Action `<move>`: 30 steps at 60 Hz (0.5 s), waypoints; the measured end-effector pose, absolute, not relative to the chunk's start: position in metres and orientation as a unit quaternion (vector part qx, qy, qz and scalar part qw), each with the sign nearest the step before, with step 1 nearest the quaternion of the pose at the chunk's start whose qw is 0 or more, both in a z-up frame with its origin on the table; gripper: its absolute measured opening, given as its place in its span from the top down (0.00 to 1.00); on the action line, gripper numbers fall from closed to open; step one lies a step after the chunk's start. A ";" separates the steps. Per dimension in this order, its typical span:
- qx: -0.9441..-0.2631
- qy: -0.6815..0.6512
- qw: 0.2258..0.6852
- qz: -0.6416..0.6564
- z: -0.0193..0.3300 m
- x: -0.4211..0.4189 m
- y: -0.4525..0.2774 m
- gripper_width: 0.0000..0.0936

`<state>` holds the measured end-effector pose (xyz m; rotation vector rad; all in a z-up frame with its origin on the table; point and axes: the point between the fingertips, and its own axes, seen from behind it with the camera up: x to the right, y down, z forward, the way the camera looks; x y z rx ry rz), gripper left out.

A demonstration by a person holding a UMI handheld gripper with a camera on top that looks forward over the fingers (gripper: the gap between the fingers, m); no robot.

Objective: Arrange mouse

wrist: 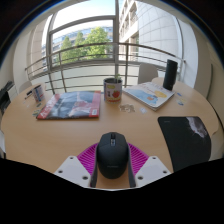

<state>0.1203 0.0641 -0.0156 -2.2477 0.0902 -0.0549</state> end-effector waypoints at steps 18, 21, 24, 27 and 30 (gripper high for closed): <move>-0.853 -0.030 0.521 0.037 0.141 0.092 0.026 0.60; -0.833 -0.036 0.550 0.041 0.194 0.098 0.017 0.60; -0.814 -0.035 0.578 0.044 0.228 0.116 0.013 0.60; -0.802 -0.027 0.595 0.046 0.254 0.141 0.010 0.60; -0.796 -0.013 0.603 0.043 0.273 0.171 0.011 0.60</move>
